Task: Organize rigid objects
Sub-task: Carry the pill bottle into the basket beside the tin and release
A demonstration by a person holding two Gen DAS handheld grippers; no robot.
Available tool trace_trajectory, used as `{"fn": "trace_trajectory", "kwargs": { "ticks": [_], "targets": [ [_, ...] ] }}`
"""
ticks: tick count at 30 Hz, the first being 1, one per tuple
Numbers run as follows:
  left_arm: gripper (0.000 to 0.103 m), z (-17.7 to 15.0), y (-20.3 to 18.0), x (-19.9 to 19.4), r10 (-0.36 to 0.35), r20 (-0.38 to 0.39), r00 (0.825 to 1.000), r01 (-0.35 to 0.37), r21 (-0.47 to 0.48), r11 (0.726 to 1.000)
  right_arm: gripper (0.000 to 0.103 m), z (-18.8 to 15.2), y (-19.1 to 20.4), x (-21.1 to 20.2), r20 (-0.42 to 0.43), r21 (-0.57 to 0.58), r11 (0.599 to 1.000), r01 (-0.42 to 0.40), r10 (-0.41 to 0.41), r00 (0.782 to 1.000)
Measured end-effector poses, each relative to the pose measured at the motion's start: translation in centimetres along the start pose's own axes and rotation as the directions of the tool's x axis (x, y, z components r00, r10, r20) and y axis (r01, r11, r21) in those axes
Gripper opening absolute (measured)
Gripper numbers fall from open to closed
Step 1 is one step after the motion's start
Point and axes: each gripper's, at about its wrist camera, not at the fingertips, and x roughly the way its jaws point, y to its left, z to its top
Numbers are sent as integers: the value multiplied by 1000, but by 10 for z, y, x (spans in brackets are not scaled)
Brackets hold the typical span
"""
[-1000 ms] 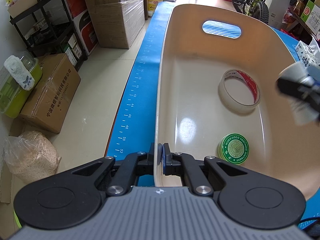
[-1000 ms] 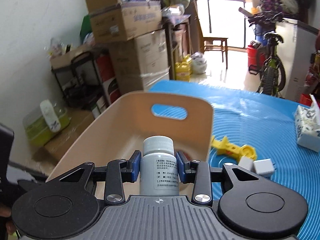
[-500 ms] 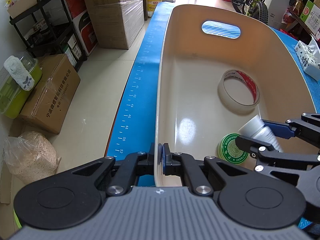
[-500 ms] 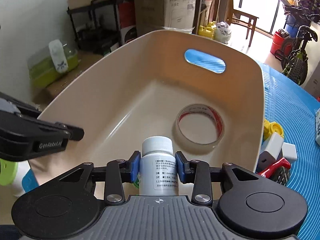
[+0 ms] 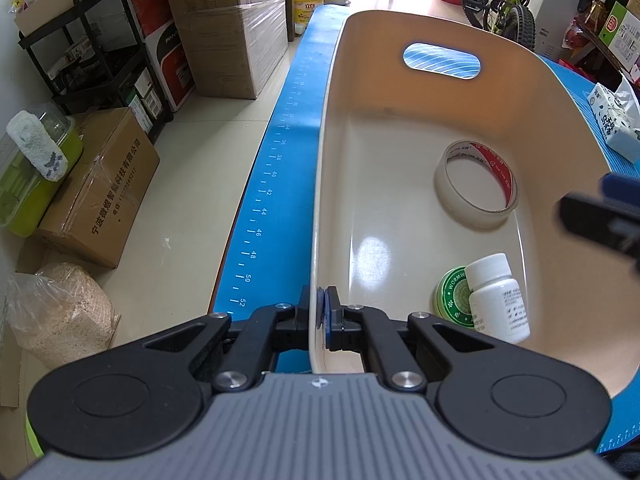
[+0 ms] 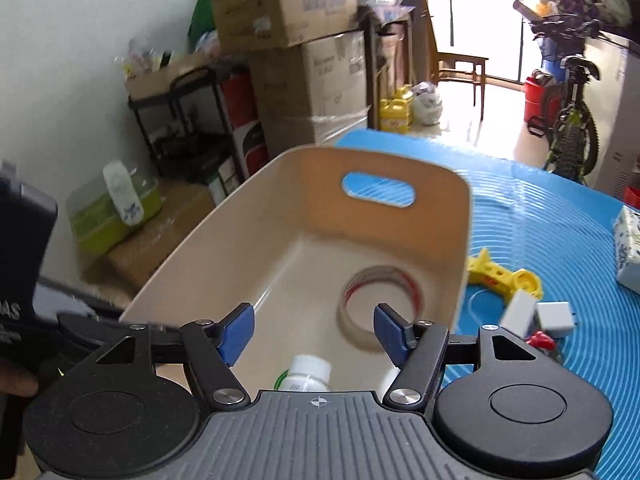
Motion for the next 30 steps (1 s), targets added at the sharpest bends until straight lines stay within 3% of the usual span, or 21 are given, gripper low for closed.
{"fn": "trace_trajectory", "kwargs": {
  "ticks": [5,9,12,19,24,30],
  "targets": [
    [6,-1,2,-1,-4,5,1000,4,-3,1000,74,1,-34,-10,3,61,994,94,-95,996],
    [6,-1,3,-1,-5,7,1000,5,-4,1000,74,-3,-69,-7,-49,120,973,195,-191,980],
    [6,-1,2,-1,-4,8,1000,4,-3,1000,86,-9,-91,-3,-62,201,966,160,-151,987],
    [6,0,3,-1,-3,7,1000,3,-4,1000,86,-10,-98,-12,-26,218,967,133,-130,991],
    [6,0,3,-1,-3,7,1000,3,-4,1000,86,-10,-113,-16,-17,243,952,184,-186,982],
    [6,0,4,-1,-3,7,1000,3,-4,1000,84,-21,-129,3,-109,228,936,270,-251,962]
  ]
}}
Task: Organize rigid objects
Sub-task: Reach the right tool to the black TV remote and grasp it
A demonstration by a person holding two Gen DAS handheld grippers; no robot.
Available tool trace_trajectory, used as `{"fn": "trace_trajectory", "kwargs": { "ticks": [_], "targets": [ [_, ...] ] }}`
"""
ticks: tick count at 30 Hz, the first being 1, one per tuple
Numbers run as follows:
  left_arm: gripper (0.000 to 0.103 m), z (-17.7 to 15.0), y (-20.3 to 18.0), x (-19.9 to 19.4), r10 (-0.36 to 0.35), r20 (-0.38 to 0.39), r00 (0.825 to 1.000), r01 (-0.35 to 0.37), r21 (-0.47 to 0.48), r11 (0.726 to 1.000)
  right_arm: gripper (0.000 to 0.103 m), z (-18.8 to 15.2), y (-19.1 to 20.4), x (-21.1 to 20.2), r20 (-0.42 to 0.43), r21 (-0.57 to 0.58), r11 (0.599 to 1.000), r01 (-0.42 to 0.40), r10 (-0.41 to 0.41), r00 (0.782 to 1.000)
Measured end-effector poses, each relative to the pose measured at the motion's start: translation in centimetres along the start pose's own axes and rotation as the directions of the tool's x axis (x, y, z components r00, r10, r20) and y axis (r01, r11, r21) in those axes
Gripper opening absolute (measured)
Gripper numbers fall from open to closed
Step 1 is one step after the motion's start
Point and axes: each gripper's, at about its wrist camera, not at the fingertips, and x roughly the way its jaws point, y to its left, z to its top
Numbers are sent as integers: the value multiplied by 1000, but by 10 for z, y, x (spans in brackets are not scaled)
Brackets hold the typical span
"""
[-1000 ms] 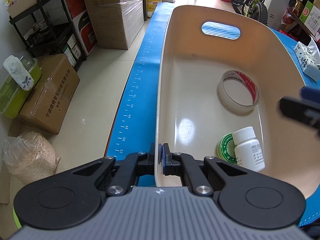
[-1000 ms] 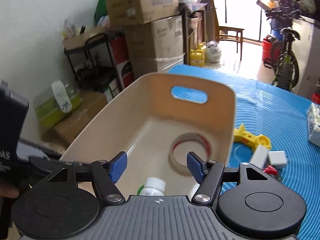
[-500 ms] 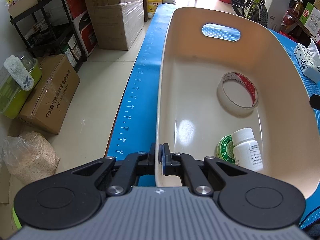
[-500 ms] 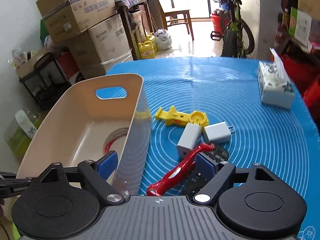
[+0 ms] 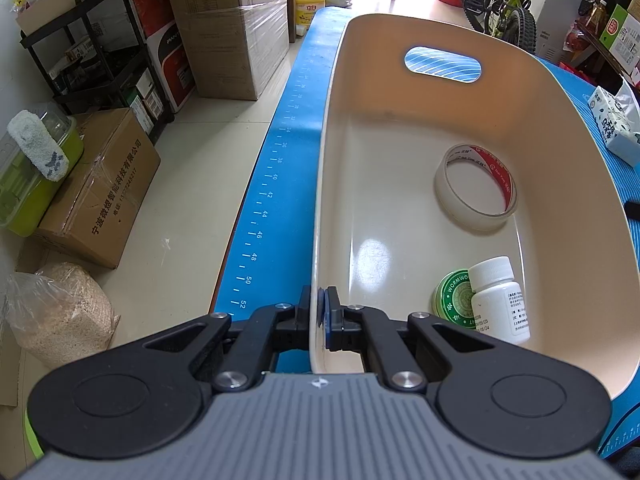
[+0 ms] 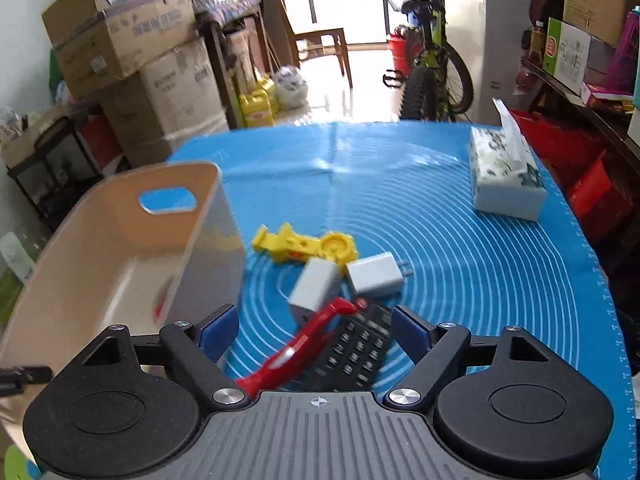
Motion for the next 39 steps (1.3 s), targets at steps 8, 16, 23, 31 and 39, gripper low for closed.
{"fn": "trace_trajectory", "kwargs": {
  "ticks": [8,16,23,31,39],
  "targets": [
    [6,0,0,0,-1,0,1000,1,0,1000,82,-16,0,37,-131,-52,996,69,-75,988],
    [6,0,0,0,0,0,1000,0,0,1000,82,-19,3,59,-173,-61,991,122,-131,976],
    [6,0,0,0,-1,0,1000,1,-1,1000,82,-22,3,66,-194,-67,988,140,-150,969],
    [6,0,1,1,-1,1,1000,1,-1,1000,62,-23,-14,60,-239,6,991,131,-126,963],
    [6,-1,1,1,0,1,1000,0,0,1000,44,-26,-11,60,-229,28,995,92,-83,970]
  ]
}}
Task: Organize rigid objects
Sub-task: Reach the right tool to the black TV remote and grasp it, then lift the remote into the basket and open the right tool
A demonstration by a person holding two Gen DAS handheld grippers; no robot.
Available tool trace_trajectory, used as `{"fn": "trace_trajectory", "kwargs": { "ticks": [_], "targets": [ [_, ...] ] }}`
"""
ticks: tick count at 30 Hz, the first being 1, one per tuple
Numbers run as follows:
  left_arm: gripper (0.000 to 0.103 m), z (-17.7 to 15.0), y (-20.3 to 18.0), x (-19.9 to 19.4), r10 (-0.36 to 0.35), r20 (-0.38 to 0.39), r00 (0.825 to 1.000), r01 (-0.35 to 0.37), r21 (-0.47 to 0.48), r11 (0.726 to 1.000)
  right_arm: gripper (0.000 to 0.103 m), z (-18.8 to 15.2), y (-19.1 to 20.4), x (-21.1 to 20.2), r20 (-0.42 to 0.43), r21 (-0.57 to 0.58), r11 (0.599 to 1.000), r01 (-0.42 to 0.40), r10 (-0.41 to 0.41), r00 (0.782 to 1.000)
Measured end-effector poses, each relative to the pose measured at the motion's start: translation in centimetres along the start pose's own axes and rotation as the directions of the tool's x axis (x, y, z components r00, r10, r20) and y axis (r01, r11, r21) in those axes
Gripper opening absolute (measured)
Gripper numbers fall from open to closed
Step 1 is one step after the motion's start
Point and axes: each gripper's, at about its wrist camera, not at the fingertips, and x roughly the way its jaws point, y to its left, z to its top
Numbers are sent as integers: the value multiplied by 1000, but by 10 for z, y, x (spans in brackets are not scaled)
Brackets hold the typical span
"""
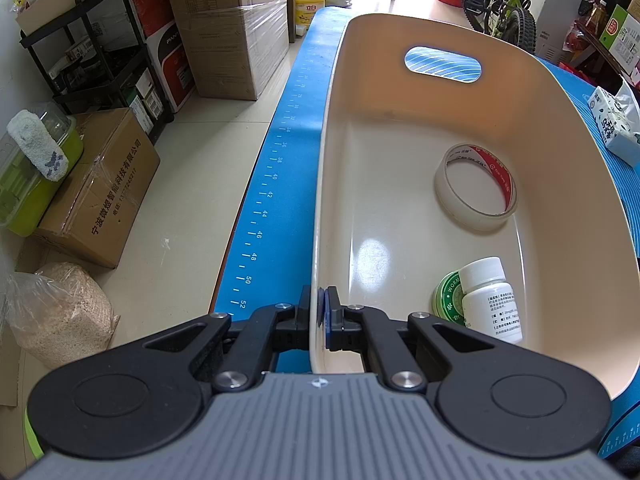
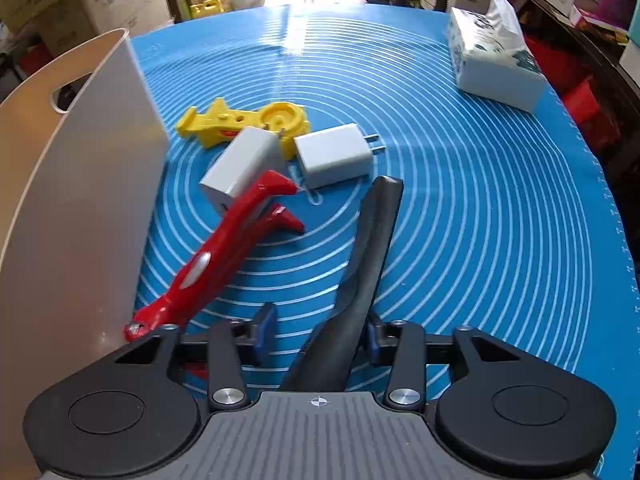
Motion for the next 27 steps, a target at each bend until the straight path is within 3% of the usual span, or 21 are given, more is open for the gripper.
{"fn": "trace_trajectory", "kwargs": {
  "ticks": [2,3,4,12,19,23,27],
  "targets": [
    [6,0,0,0,-1,0,1000,1,0,1000,41,-1,2,-1,10,-7,1000,-4,4,1000],
    [6,0,0,0,-1,0,1000,1,0,1000,30,-1,1,-2,16,-5,1000,-6,6,1000],
    [6,0,0,0,-1,0,1000,1,-1,1000,29,-1,1,-3,22,-1,1000,-8,8,1000],
    [6,0,1,0,-1,0,1000,1,0,1000,28,2,-5,-22,91,4,1000,5,-5,996],
    [6,0,1,0,2,0,1000,-2,-1,1000,28,9,-9,-43,135,0,999,-44,43,990],
    [6,0,1,0,1,1,1000,-1,-1,1000,28,14,-5,-69,208,-2,997,-76,75,975],
    [6,0,1,0,0,1,1000,0,-1,1000,28,19,5,-102,301,-23,991,-135,135,944]
  ]
}}
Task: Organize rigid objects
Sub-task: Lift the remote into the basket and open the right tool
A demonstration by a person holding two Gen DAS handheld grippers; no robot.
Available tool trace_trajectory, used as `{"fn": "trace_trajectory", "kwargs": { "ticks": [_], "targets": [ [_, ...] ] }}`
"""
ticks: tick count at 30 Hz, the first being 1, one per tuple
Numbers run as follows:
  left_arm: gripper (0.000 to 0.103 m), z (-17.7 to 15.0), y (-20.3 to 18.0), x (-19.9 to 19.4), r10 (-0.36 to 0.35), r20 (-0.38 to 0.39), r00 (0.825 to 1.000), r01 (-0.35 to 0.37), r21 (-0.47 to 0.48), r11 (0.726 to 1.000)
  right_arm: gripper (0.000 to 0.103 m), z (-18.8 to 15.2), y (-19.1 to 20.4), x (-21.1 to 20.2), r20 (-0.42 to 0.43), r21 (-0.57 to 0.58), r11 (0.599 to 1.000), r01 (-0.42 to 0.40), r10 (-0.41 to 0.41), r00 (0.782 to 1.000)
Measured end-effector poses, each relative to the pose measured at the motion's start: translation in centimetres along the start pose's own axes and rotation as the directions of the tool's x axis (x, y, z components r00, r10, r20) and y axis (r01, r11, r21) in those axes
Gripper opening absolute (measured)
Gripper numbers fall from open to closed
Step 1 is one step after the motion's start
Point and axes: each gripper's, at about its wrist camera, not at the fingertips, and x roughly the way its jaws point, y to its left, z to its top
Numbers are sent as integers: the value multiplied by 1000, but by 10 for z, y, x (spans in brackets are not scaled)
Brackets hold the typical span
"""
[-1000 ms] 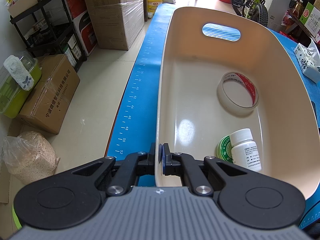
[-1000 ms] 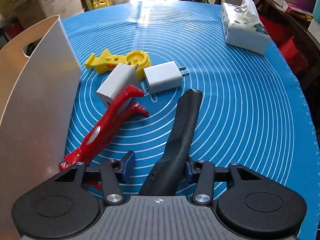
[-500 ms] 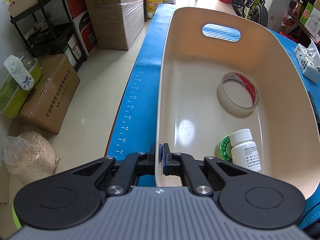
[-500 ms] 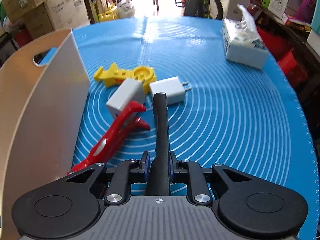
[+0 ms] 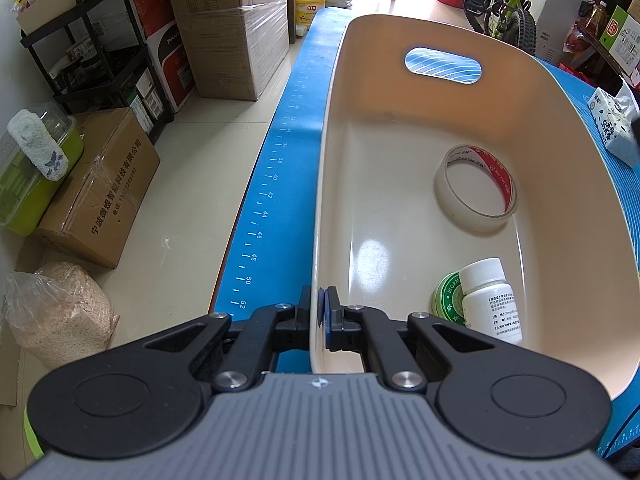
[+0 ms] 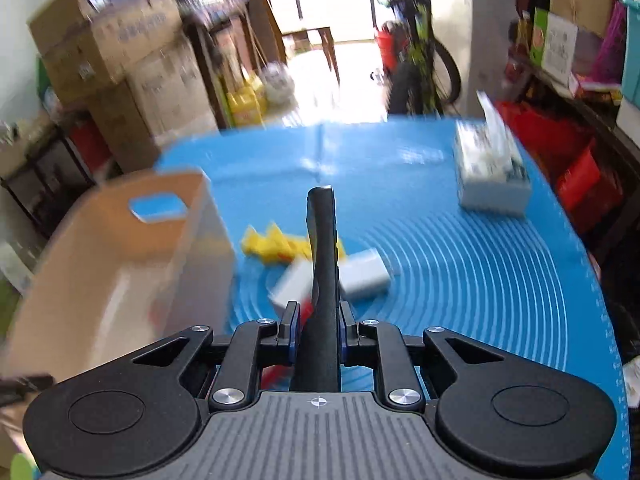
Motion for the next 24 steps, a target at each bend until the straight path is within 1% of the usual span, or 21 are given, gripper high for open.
{"fn": "trace_trajectory", "kwargs": {
  "ticks": [3,6,8,11,14,19,24],
  "targets": [
    [6,0,0,0,0,0,1000,0,0,1000,28,9,19,-18,60,-18,997,-71,72,996],
    [6,0,0,0,0,0,1000,0,1,1000,28,16,43,-30,92,-66,989,-134,140,986],
    [6,0,0,0,0,0,1000,0,0,1000,28,19,61,-31,94,-103,980,-171,181,979],
    [6,0,0,0,0,0,1000,0,0,1000,28,19,82,-25,65,-142,967,-213,223,973],
    [6,0,0,0,1,0,1000,-1,0,1000,28,14,102,-11,18,-173,959,-225,232,973],
    [6,0,0,0,0,1,1000,0,0,1000,28,-1,128,17,-65,-202,953,-224,215,974],
    [6,0,0,0,0,1,1000,0,0,1000,28,-15,146,45,-156,-253,945,-206,171,973]
  ]
}}
